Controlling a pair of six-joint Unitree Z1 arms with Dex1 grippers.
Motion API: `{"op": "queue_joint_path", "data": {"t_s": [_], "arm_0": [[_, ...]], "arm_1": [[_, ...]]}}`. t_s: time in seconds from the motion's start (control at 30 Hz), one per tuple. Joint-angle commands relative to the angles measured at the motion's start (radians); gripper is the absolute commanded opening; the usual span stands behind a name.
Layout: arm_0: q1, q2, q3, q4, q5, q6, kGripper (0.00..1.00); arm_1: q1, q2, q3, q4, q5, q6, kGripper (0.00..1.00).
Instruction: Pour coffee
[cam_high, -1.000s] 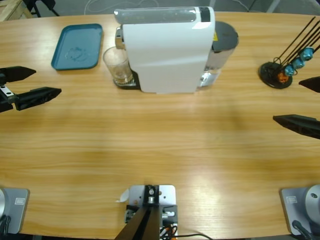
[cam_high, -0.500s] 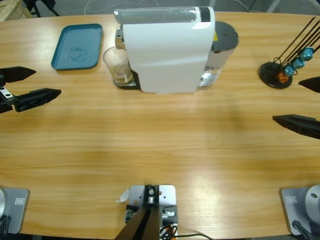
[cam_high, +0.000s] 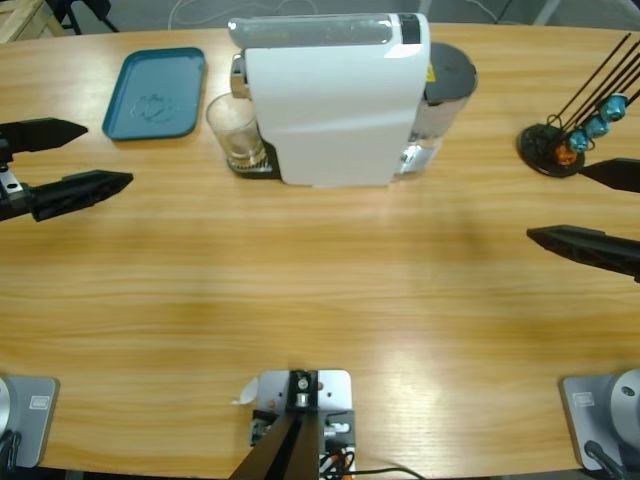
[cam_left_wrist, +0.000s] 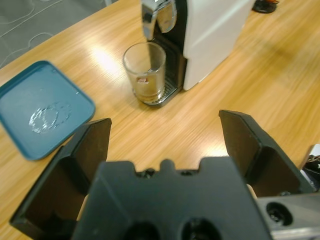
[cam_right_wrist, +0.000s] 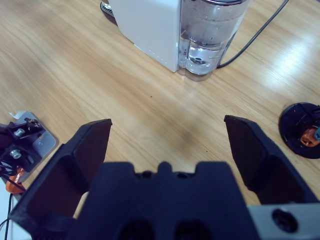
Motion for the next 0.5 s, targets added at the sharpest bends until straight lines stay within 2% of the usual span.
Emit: {"op": "queue_joint_path", "data": {"t_s": [0.03,0.17,0.3,0.5], "arm_0": [[0.049,0.219,0.013,-0.109,-0.121,0.015,0.948],[0.199,0.33,0.013,-0.194,-0.3,0.049,0.943],[0.3,0.427,0.011,-0.307,-0.406,0.056,0.922],[0.343,0.59,0.006,-0.458,-0.603,0.084,0.885]], "arm_1": [[-0.005,0.021,0.029,-0.008,-0.012,0.009,1.0],[-0.005,0.021,0.029,-0.008,-0.012,0.009,1.0],[-0.005,0.022,0.028,-0.008,-0.014,0.009,1.0],[-0.005,0.019,0.028,-0.008,-0.023,0.009,1.0]]}}
